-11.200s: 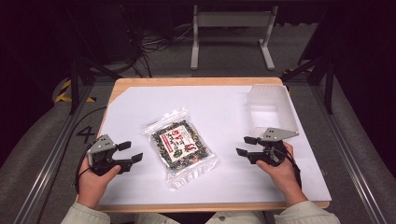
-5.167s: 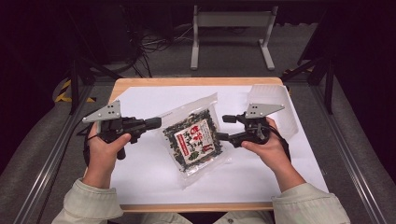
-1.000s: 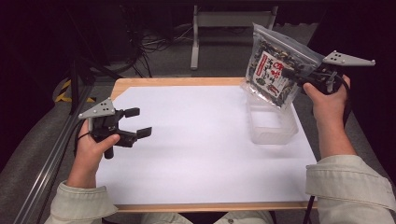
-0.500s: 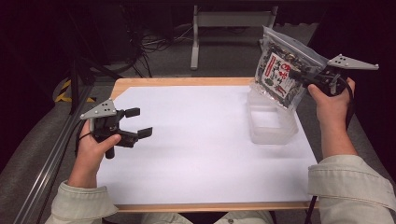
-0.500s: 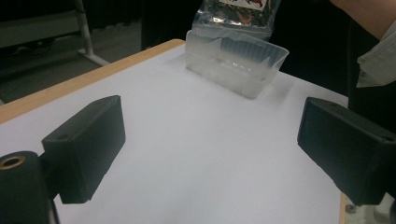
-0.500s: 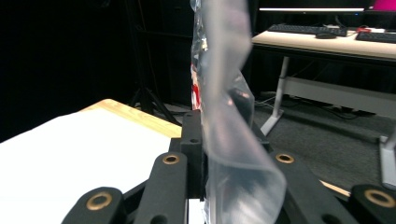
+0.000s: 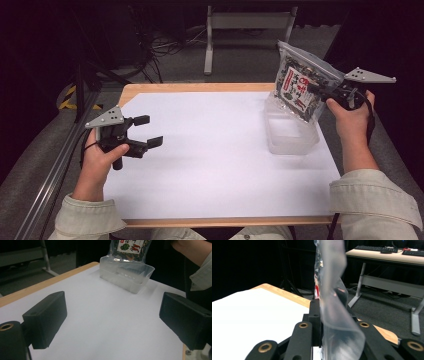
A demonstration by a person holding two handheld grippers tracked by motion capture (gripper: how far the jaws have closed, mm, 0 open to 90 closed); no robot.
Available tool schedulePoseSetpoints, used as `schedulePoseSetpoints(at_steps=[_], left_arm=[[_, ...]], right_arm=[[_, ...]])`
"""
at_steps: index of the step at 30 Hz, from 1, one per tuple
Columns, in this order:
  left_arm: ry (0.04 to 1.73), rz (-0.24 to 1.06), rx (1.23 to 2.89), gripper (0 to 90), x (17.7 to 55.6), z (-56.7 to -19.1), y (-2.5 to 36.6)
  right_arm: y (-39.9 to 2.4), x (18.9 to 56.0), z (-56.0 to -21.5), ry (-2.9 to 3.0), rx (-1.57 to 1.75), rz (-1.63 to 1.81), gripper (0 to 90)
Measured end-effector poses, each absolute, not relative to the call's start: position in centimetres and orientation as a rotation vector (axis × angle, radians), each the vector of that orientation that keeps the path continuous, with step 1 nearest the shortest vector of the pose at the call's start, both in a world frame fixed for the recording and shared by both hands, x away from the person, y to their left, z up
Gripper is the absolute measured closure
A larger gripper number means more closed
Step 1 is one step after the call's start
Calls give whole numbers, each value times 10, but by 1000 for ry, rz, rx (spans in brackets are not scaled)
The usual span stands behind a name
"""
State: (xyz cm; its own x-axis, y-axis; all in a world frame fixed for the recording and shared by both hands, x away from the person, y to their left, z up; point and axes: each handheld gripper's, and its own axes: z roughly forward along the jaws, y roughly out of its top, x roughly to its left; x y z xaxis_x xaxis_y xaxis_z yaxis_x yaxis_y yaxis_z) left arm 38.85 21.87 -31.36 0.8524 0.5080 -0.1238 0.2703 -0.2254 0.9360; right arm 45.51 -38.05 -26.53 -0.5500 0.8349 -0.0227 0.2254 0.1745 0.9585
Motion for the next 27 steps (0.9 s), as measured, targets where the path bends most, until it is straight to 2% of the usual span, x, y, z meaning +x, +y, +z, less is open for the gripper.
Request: schedulePoseSetpoints(at_steps=[27], left_arm=[[592,238,1823,84,389,-316,219]], right_arm=[[-391,458,-319,1902,1100,1434,760]])
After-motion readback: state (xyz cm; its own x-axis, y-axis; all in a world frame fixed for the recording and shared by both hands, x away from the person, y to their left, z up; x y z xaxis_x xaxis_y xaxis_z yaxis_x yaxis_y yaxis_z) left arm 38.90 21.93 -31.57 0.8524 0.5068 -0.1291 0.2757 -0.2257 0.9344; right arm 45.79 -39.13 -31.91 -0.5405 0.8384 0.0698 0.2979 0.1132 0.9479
